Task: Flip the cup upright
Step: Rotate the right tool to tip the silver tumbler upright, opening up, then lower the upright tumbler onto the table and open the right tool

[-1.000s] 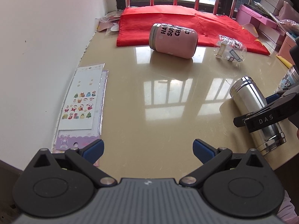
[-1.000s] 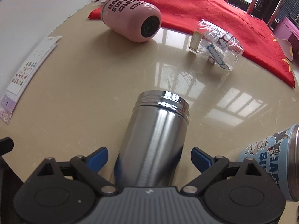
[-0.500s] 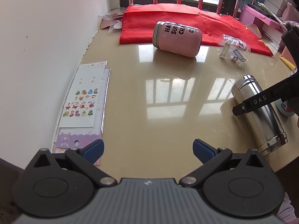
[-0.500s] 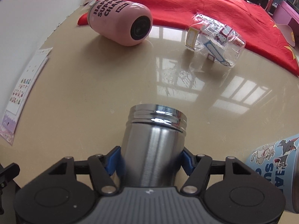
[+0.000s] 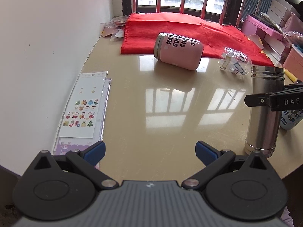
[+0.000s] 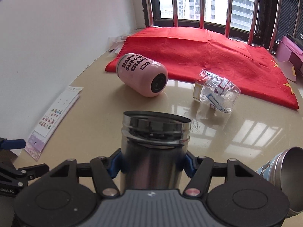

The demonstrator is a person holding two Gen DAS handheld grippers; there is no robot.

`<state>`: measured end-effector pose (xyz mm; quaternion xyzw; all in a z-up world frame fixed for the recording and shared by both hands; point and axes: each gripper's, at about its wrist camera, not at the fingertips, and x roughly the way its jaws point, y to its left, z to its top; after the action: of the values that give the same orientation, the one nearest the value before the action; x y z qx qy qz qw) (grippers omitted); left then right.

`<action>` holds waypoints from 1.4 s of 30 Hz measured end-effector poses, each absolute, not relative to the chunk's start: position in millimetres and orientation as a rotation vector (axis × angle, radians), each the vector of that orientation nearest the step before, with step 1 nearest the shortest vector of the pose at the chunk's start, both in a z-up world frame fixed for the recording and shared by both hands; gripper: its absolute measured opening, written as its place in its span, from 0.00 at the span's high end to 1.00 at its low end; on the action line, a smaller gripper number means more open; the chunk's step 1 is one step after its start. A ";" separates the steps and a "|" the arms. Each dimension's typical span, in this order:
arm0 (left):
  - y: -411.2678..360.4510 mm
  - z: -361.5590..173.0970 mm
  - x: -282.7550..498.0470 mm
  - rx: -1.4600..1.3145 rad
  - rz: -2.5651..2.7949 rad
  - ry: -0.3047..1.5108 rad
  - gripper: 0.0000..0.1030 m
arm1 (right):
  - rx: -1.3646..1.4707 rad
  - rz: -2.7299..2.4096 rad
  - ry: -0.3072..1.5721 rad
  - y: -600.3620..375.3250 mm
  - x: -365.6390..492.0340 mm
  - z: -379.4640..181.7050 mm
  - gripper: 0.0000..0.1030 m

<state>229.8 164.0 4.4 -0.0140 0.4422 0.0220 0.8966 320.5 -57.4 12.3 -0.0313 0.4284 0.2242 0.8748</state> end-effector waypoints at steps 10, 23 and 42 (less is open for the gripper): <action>161.5 16.0 224.2 -0.043 0.054 0.880 0.00 | -0.084 0.476 0.624 -69.3 285.0 29.3 0.40; 149.8 19.6 218.5 -0.068 0.056 0.867 0.00 | -0.149 0.380 0.541 -86.4 277.9 24.9 0.40; 129.8 20.9 221.4 -0.068 0.064 0.860 0.00 | -0.125 0.360 0.624 -93.3 289.8 -1.8 0.28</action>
<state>221.4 129.8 20.9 -0.0327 0.4168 0.0310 0.9079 289.8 -93.3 -1.8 -0.0611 0.3052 0.1759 0.9339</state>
